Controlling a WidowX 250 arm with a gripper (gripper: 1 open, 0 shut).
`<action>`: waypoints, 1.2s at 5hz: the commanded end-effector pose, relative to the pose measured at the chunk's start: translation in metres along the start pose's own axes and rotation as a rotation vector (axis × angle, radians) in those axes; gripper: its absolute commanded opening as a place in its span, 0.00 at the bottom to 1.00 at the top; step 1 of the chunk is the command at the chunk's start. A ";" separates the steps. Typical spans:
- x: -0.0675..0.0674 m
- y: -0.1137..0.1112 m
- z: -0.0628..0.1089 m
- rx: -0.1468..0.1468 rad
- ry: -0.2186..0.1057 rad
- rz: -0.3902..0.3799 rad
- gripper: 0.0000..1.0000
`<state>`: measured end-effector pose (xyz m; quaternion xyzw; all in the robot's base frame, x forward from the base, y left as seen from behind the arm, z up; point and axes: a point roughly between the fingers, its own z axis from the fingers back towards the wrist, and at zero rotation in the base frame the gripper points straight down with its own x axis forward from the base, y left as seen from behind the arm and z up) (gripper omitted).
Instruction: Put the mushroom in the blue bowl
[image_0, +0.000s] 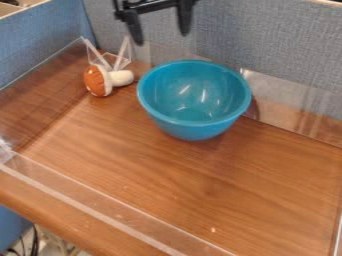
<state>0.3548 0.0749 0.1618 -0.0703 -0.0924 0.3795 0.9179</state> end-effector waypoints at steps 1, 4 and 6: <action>0.013 0.015 0.016 -0.014 -0.080 0.085 1.00; 0.046 0.053 -0.020 0.048 -0.114 0.269 1.00; 0.061 0.065 -0.046 0.090 -0.126 0.342 1.00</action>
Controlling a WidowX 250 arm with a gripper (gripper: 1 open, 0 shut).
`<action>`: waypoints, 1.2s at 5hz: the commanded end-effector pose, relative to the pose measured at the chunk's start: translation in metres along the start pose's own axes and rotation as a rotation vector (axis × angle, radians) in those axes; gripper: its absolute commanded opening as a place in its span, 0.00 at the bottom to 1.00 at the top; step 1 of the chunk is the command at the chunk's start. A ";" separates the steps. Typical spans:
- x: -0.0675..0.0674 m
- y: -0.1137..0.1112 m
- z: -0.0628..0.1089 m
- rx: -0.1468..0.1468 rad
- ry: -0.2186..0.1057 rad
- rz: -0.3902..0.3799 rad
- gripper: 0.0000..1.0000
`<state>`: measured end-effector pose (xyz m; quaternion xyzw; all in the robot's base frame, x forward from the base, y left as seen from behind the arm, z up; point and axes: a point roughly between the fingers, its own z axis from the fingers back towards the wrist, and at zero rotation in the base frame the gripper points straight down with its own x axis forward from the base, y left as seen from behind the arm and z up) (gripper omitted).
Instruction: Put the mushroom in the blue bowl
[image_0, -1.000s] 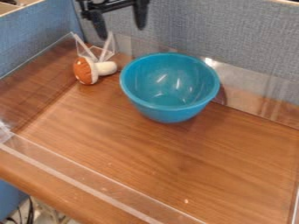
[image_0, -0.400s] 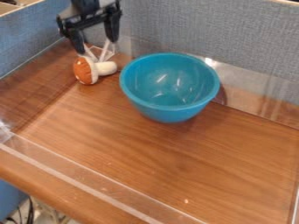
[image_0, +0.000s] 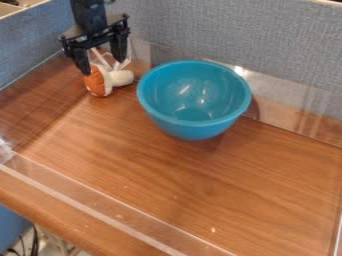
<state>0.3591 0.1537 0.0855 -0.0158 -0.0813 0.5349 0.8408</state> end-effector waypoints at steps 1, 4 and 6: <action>0.013 -0.004 0.014 -0.029 -0.061 0.024 1.00; 0.021 -0.005 -0.007 -0.010 -0.061 0.045 1.00; 0.021 -0.002 0.008 -0.051 -0.072 0.036 1.00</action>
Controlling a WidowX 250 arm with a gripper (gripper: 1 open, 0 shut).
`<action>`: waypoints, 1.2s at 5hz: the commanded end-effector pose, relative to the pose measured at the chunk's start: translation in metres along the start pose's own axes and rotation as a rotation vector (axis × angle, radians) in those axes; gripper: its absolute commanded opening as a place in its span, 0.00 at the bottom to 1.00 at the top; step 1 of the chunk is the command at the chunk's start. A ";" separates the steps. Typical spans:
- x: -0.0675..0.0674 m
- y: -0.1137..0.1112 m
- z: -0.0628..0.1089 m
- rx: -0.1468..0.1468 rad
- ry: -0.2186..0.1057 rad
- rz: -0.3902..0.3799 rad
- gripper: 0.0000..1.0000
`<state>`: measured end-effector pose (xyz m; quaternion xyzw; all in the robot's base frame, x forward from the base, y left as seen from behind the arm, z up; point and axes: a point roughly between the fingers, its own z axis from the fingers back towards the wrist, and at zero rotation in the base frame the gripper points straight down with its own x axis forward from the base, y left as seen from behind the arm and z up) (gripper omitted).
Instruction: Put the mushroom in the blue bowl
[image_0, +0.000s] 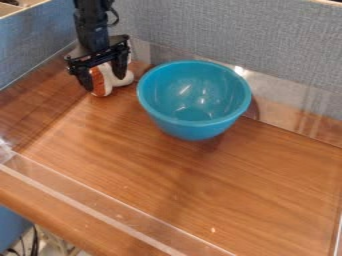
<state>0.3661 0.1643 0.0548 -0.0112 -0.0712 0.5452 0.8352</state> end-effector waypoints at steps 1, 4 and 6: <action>0.010 -0.001 0.052 -0.100 -0.091 0.003 1.00; 0.016 -0.003 0.047 -0.104 -0.102 -0.004 1.00; 0.016 -0.006 0.033 -0.086 -0.102 -0.006 1.00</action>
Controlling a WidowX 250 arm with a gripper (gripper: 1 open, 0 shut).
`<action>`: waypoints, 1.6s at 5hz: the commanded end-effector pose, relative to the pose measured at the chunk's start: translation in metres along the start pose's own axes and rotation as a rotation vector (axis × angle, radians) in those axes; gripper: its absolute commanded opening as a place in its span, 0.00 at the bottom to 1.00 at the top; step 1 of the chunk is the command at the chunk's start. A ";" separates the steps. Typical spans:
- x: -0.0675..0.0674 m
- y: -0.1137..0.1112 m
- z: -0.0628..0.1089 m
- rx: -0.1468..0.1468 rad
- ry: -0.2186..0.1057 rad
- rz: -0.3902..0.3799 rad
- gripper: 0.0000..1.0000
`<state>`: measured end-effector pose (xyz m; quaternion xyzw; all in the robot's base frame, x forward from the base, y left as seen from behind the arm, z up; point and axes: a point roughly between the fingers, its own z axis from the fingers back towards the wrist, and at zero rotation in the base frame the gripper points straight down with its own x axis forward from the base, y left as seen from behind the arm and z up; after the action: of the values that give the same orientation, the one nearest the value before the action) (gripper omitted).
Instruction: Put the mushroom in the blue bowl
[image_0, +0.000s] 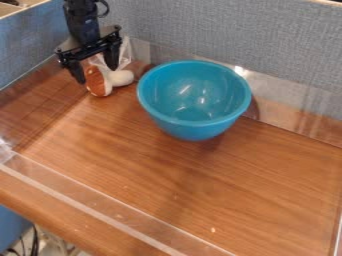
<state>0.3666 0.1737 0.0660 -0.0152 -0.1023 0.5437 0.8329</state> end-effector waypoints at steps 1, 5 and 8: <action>0.006 -0.009 0.015 -0.036 -0.051 -0.008 1.00; 0.005 -0.012 0.033 -0.068 -0.065 -0.047 0.00; 0.002 -0.022 0.080 -0.146 -0.089 -0.083 0.00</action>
<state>0.3669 0.1592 0.1060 -0.0409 -0.1237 0.5076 0.8517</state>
